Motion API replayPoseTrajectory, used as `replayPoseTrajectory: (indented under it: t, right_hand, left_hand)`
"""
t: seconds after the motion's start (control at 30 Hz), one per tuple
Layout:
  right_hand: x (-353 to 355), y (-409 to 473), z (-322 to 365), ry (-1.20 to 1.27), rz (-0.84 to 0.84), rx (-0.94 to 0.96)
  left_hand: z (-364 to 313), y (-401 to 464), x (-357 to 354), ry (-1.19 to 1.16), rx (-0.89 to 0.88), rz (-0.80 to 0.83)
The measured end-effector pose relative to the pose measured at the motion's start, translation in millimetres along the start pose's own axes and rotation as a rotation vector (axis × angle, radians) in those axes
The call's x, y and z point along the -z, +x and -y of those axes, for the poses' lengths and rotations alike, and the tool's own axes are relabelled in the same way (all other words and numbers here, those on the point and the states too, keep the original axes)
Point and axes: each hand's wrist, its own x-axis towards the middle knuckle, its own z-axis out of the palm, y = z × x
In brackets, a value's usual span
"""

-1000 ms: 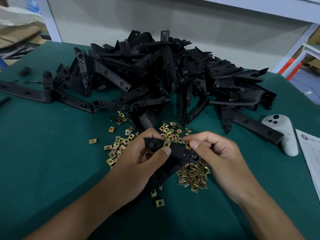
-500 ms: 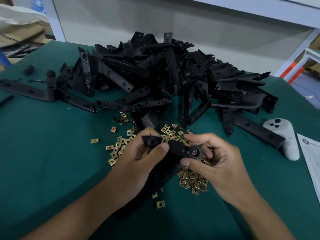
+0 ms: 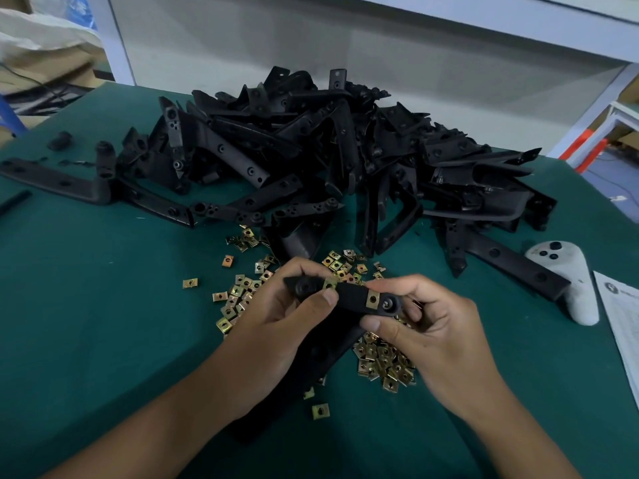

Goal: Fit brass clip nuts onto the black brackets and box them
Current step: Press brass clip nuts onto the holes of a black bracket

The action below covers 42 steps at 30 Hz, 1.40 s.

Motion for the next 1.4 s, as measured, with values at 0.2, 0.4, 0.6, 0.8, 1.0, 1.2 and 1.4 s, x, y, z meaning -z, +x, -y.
replayPoseTrajectory:
  t: [0.2, 0.4, 0.6, 0.8, 1.0, 1.2, 1.4]
  right_hand:
    - [-4, 3, 0, 0.103, -0.013, -0.043]
    - [-2, 4, 7, 0.112, -0.037, 0.038]
    - [-4, 3, 6, 0.141, -0.035, 0.003]
    - [-6, 2, 7, 0.162, -0.026, 0.038]
    - [-6, 2, 7, 0.084, -0.06, 0.078]
    - [-6, 0, 5, -0.015, -0.123, 0.137]
    - [-8, -3, 7, -0.103, -0.196, 0.193]
  left_hand:
    - [-1, 1, 1, 0.016, -0.008, -0.023]
    - [-4, 2, 0, 0.104, -0.058, -0.098]
    - [-2, 2, 2, 0.154, -0.106, -0.105]
    - [-6, 1, 1, 0.237, -0.096, -0.108]
    - [-13, 1, 3, 0.211, -0.056, -0.112]
    - [-5, 2, 2, -0.063, 0.133, -0.165]
    - [-6, 3, 1, -0.063, 0.128, -0.161]
